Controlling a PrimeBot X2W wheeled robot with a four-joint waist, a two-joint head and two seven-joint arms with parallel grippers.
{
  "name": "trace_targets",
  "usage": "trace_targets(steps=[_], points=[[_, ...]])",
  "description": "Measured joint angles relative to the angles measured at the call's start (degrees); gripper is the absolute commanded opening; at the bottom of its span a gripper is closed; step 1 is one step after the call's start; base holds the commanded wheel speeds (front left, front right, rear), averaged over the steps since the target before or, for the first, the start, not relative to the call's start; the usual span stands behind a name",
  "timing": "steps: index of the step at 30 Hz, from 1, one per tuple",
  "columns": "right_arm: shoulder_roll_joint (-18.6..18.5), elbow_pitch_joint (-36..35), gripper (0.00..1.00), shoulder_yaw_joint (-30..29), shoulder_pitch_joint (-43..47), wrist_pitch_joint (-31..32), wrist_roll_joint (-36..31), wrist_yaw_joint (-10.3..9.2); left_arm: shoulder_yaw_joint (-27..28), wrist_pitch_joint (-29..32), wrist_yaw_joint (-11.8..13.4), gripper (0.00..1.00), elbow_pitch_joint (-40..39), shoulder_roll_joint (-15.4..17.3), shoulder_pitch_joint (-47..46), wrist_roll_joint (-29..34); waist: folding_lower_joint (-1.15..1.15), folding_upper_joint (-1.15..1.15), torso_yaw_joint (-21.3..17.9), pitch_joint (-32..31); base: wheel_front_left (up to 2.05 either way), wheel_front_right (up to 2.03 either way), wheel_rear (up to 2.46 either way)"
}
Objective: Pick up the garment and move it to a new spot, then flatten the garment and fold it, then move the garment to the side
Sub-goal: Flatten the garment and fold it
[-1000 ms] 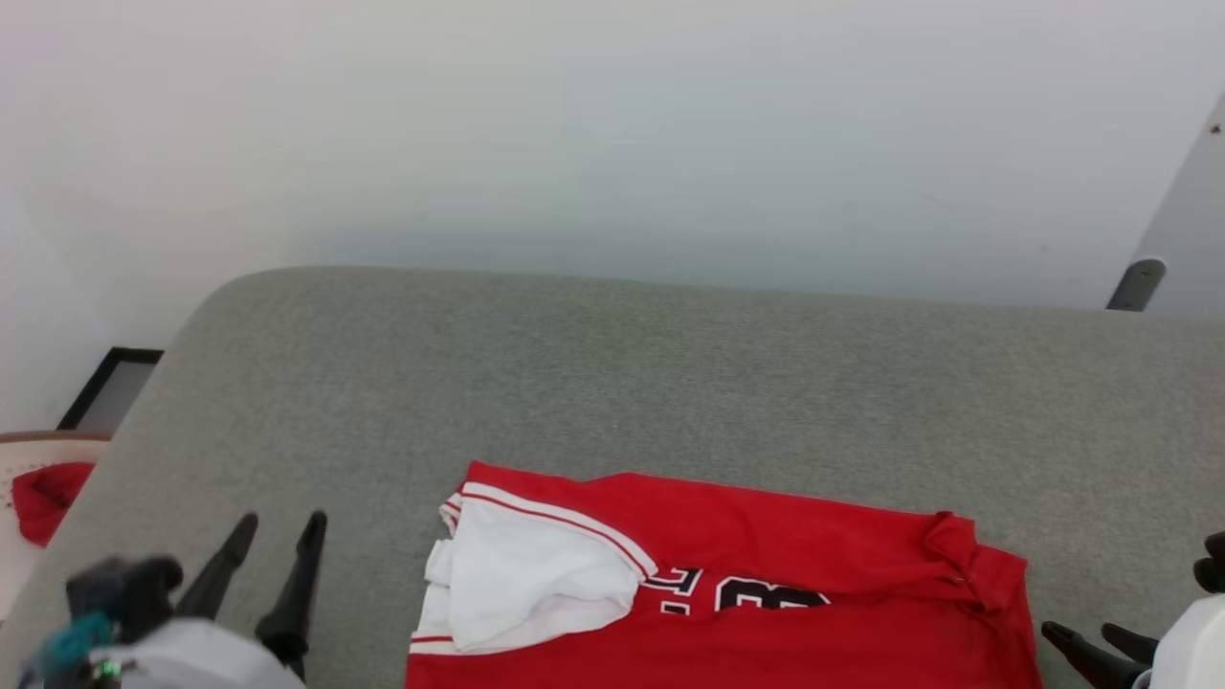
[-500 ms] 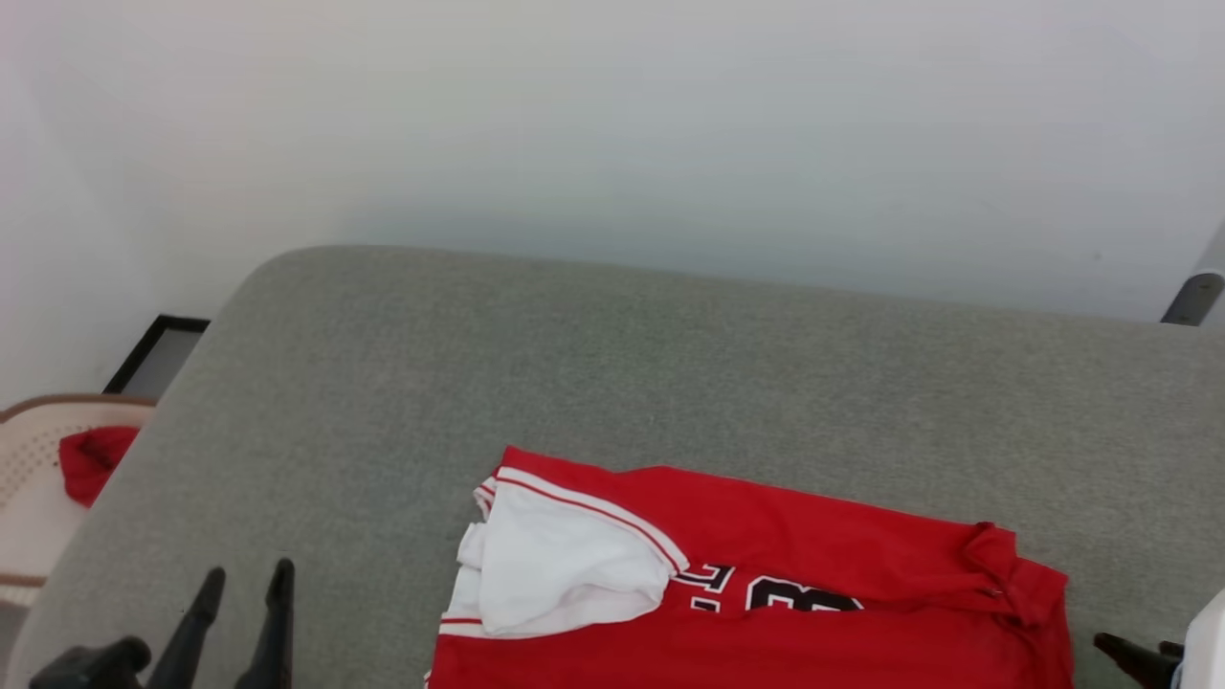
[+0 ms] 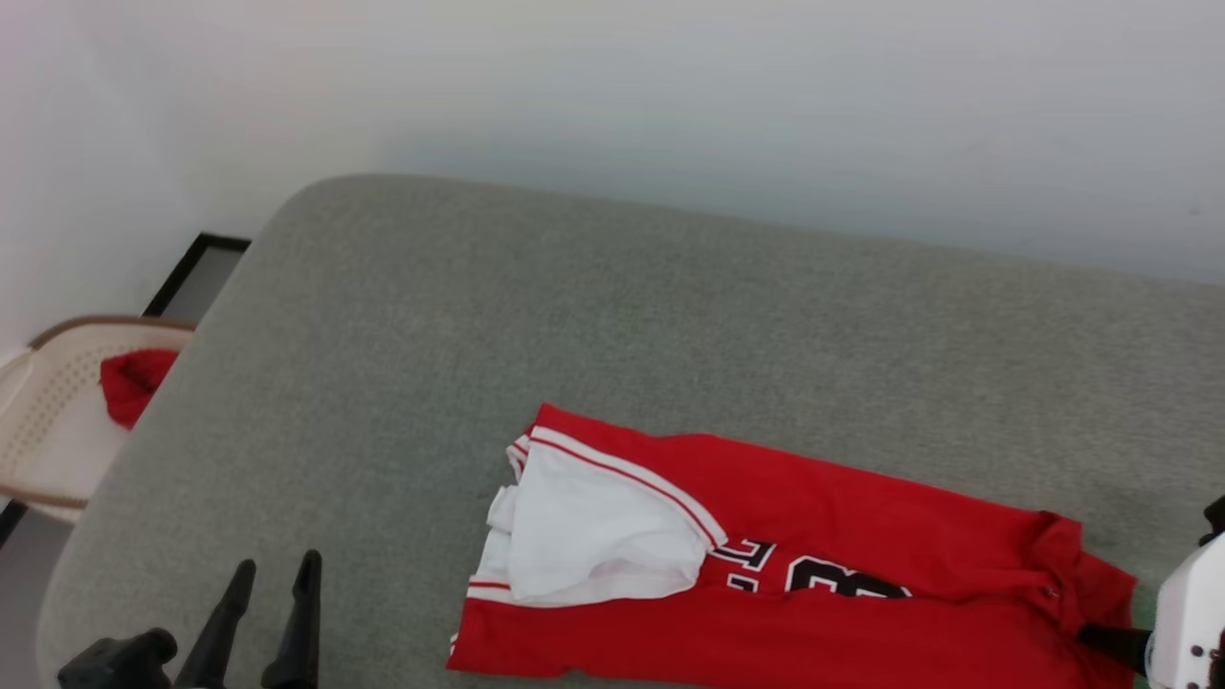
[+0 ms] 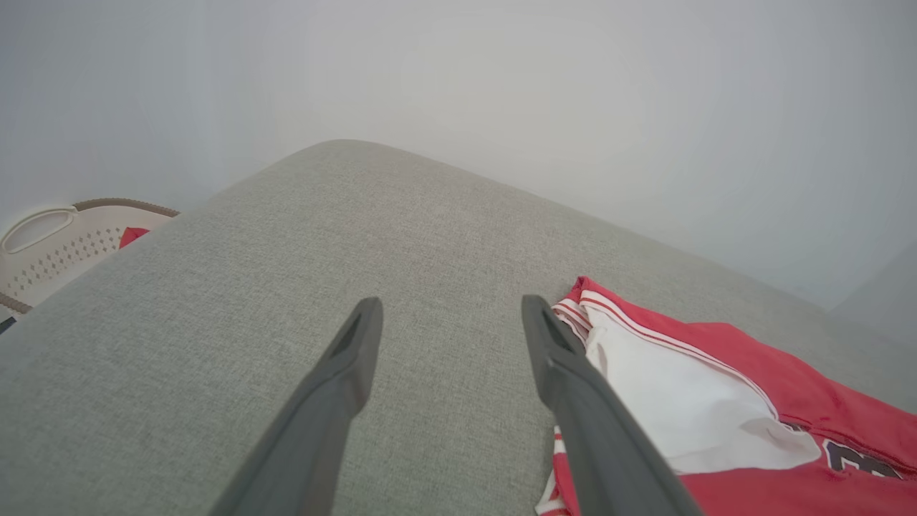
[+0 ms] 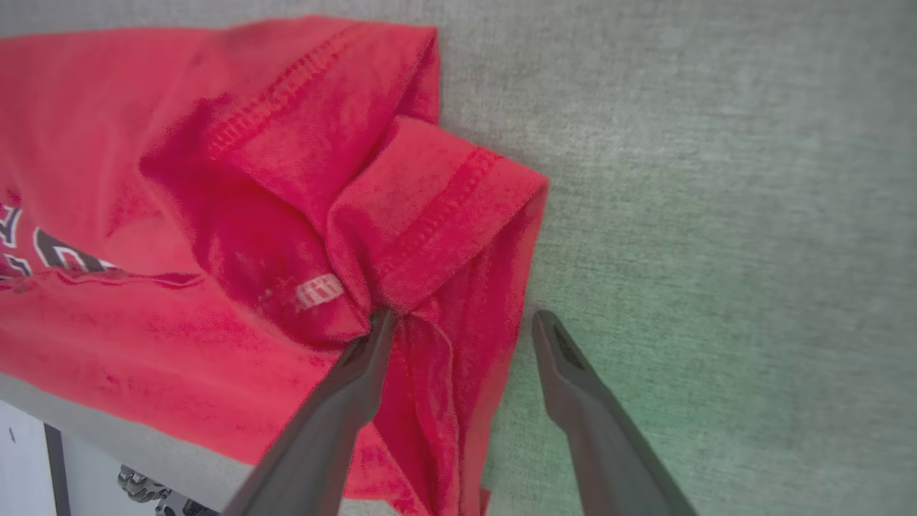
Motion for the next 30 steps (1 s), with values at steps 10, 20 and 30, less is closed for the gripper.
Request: trace_targets(steps=[10,20,30], points=[[0.5,5.2,1.00,3.3,-4.0,-0.3,1.8,-0.22,1.0,0.0,-1.2,1.00,0.4,-2.1,-1.2,0.0,0.00,0.00,2.4,3.1,0.00,0.00,0.00],[-1.5,6.6,0.00,9.4,-5.4,-2.3,6.0,0.00,2.3,0.0,-1.6,1.00,1.0,-3.5,-1.3,1.1,0.00,0.00,2.7,3.2,0.00,0.00,0.00],[-5.1,8.6,0.00,10.7,-7.0,-6.7,7.0,0.12,4.7,0.0,-2.1,1.00,1.1,-4.7,-1.1,2.7,0.00,0.00,1.3,2.8,0.00,0.00,0.00]])
